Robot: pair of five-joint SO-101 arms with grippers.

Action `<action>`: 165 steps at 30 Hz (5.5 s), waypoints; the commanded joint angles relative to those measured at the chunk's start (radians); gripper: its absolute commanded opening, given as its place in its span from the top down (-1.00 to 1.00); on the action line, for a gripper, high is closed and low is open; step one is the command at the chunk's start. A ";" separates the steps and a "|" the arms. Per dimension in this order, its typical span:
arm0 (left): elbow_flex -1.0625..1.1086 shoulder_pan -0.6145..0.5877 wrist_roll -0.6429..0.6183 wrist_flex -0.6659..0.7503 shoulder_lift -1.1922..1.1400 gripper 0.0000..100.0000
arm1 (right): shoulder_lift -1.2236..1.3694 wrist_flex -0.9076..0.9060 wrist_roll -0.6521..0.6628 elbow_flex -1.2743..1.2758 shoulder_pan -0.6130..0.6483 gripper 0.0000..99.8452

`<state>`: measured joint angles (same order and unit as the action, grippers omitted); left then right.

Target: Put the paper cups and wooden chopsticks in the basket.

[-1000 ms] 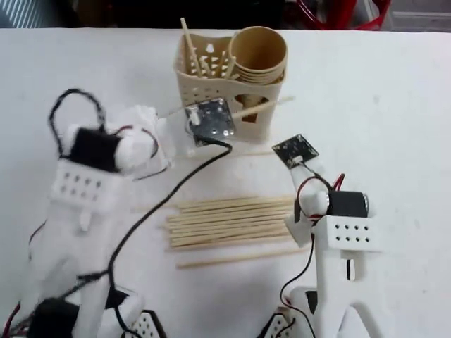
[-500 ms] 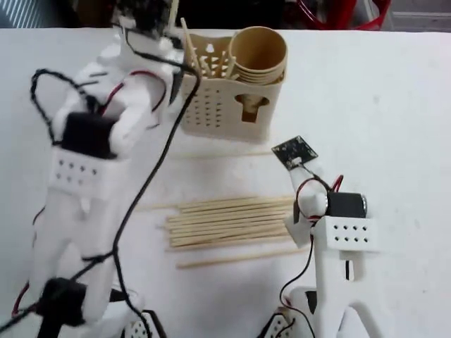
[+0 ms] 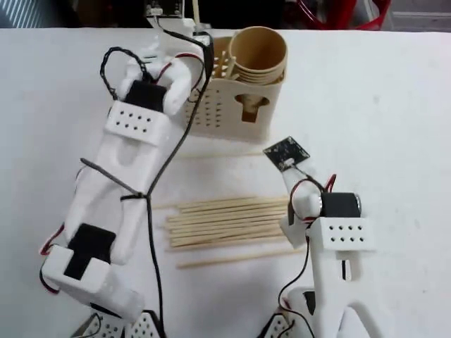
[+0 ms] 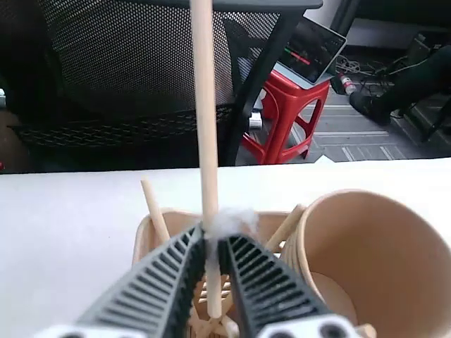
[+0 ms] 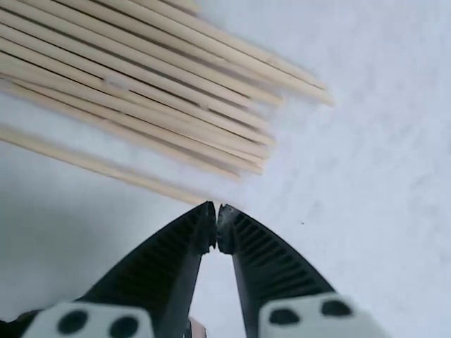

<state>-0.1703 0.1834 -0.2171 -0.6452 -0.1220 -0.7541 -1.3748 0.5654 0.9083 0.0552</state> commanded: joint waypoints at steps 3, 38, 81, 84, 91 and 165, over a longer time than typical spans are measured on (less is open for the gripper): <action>-0.051 -0.007 -0.009 0.023 0.007 0.78 | -0.022 0.015 -0.008 -0.003 0.007 0.96; 0.226 -0.470 0.299 -0.506 -0.101 0.66 | 0.648 -0.151 0.408 -0.657 0.452 0.69; 0.077 -0.622 0.163 -0.446 -0.285 0.66 | 0.796 0.173 0.282 -0.690 0.420 0.97; 0.077 -0.622 0.163 -0.446 -0.286 0.66 | 0.720 0.114 0.265 -0.690 0.418 0.97; 0.078 -0.622 0.163 -0.446 -0.286 0.66 | 0.479 0.033 0.101 -0.694 0.414 0.97; -0.051 -0.209 0.822 -0.830 -0.180 0.66 | 0.380 -0.343 -0.147 -1.178 0.239 0.97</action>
<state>-0.1672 -0.0990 0.4166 -1.4293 -0.3798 -0.2708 -1.6832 0.3506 -0.3989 0.3836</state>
